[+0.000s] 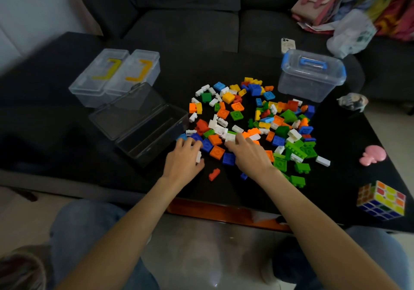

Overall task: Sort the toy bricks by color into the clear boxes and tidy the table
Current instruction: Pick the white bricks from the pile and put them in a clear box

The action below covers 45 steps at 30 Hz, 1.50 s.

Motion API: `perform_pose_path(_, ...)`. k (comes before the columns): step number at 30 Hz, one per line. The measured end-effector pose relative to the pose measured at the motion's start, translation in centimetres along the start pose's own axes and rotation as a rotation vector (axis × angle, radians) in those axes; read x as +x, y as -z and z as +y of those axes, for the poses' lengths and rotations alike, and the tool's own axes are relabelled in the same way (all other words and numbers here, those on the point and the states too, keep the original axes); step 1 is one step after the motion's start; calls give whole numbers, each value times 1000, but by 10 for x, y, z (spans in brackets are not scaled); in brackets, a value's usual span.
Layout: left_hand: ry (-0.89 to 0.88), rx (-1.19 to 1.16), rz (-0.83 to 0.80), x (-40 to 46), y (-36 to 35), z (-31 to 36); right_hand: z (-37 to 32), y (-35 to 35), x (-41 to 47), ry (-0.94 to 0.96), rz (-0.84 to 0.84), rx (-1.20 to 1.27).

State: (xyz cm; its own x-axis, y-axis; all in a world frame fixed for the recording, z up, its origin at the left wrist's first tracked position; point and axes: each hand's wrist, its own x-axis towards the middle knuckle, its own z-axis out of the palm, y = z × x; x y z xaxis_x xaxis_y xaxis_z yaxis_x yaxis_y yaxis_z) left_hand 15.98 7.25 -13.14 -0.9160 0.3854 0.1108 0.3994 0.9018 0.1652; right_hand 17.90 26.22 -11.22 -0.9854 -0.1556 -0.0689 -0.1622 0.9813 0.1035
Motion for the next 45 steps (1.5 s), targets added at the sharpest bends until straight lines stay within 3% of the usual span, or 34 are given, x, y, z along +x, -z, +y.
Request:
perform_pose_path(6, -20, -4, 46, -7, -5, -4, 1, -3, -4, 68, 11, -15)
perform_pose_path(13, -16, -29, -39, 1, 2, -2, 12, 2, 2, -30, -34, 208)
perform_pose_path(25, -29, -91, -32, -6, 4, -1, 6, -8, 1, -103, 37, 345)
perform_pose_path(35, -4, -135, -37, -6, -1, -2, -3, -12, 12, -28, 135, 171)
perform_pose_path(40, -11, -173, 4, -11, -3, -6, 2, -12, 10, -190, 205, 341)
perform_pose_path(45, 10, -201, -6, -9, -5, -8, 7, -16, 1, -111, 341, 393)
